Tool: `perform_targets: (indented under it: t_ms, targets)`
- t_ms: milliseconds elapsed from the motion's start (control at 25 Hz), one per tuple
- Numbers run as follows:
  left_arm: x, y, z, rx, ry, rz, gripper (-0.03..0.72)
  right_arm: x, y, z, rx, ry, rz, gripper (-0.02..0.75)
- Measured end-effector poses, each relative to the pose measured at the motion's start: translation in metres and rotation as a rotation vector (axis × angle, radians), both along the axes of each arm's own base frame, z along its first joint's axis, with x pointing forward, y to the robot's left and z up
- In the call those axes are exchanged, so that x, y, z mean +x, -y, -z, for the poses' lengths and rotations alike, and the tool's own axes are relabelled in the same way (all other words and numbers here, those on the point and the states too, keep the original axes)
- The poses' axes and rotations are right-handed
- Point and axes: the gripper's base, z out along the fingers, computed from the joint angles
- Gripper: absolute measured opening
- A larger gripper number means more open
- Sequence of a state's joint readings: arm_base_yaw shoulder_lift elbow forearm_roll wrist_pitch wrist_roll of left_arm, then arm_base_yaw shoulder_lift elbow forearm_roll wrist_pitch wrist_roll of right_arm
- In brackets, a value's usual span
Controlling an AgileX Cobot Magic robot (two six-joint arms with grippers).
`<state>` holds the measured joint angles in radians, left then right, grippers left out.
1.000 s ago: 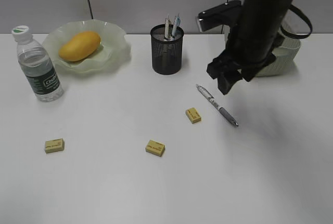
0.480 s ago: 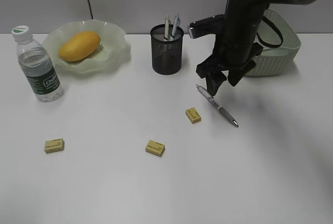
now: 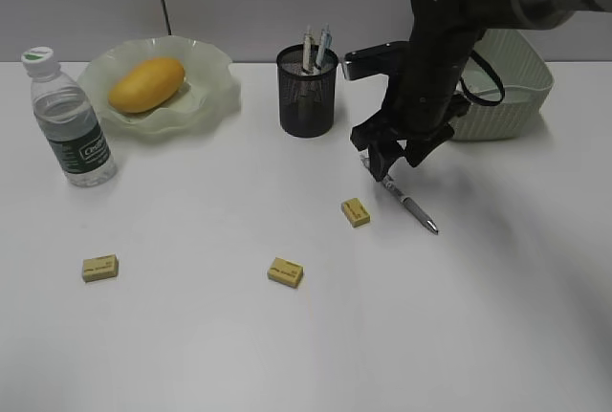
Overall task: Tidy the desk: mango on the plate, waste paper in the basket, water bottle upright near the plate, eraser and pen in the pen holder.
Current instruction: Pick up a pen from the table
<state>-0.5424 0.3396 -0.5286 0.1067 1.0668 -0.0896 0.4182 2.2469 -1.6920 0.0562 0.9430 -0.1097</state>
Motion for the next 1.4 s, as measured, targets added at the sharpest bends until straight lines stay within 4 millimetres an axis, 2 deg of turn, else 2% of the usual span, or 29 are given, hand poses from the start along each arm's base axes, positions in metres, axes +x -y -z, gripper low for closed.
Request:
perform_targets:
  t_ms: [400, 640, 880, 1040, 1120, 1200, 1400]
  targets:
    - [0.000, 0.000, 0.000, 0.000, 0.000, 0.000, 0.436, 0.006, -0.002, 0.002, 0.022, 0.052, 0.004, 0.416]
    - [0.000, 0.000, 0.000, 0.000, 0.000, 0.000, 0.436, 0.006, -0.003, 0.029, -0.004, -0.007, 0.002, 0.400]
    - [0.000, 0.000, 0.000, 0.000, 0.000, 0.000, 0.436, 0.006, -0.002, 0.036, -0.016, -0.019, -0.002, 0.291]
    - [0.000, 0.000, 0.000, 0.000, 0.000, 0.000, 0.436, 0.006, -0.001, 0.037, -0.025, -0.017, -0.007, 0.265]
    - [0.000, 0.000, 0.000, 0.000, 0.000, 0.000, 0.436, 0.007, -0.001, 0.038, -0.035, -0.014, -0.010, 0.218]
    - [0.000, 0.000, 0.000, 0.000, 0.000, 0.000, 0.436, 0.007, 0.000, 0.038, -0.042, -0.014, -0.012, 0.136]
    - [0.000, 0.000, 0.000, 0.000, 0.000, 0.000, 0.436, 0.008, 0.000, 0.036, -0.049, -0.019, -0.015, 0.127]
